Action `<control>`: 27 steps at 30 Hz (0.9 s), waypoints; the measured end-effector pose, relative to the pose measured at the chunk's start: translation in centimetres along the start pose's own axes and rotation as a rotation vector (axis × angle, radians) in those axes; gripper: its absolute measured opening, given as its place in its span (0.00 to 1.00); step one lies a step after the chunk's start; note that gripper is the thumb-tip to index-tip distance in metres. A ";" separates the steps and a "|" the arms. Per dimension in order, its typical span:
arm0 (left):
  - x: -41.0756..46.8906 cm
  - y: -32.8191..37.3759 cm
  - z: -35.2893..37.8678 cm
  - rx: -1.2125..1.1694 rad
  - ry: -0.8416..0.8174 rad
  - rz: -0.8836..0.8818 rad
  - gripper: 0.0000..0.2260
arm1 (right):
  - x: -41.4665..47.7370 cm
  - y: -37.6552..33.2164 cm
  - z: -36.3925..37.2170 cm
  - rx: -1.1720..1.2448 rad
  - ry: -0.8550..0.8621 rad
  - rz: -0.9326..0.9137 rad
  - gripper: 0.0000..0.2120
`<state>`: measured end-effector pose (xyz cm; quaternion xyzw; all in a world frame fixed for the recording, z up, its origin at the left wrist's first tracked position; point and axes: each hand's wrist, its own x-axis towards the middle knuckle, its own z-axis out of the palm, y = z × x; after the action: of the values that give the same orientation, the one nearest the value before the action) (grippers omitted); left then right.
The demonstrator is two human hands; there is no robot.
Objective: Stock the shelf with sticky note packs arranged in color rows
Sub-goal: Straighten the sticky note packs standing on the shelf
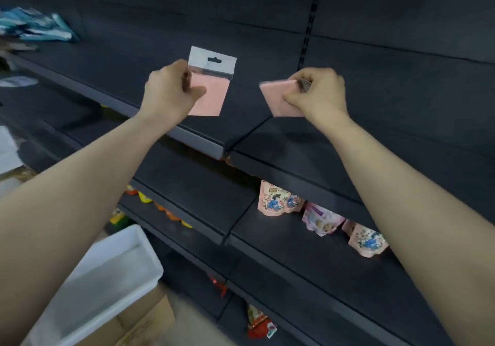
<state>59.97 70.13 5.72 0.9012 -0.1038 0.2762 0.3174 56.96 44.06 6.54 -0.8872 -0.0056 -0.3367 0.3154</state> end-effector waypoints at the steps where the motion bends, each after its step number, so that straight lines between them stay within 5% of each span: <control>1: 1.1 -0.6 0.3 -0.006 -0.014 0.021 0.10 | 0.2 -0.2 0.5 -0.010 0.012 0.018 0.10; 10: 9.5 -2.0 6.3 -0.153 -0.138 0.204 0.10 | 3.7 1.7 1.4 -0.188 0.043 0.184 0.09; 19: 15.6 -1.5 13.5 -0.282 -0.232 0.276 0.12 | 9.0 5.8 0.6 -0.303 -0.145 0.238 0.11; 27: 19.4 -1.2 16.9 -0.351 -0.326 0.300 0.12 | 11.8 7.2 2.8 -0.323 -0.020 0.333 0.15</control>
<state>83.70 60.22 5.13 0.8396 -0.3321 0.1492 0.4031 69.29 37.48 8.04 -0.9182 0.1915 -0.2677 0.2205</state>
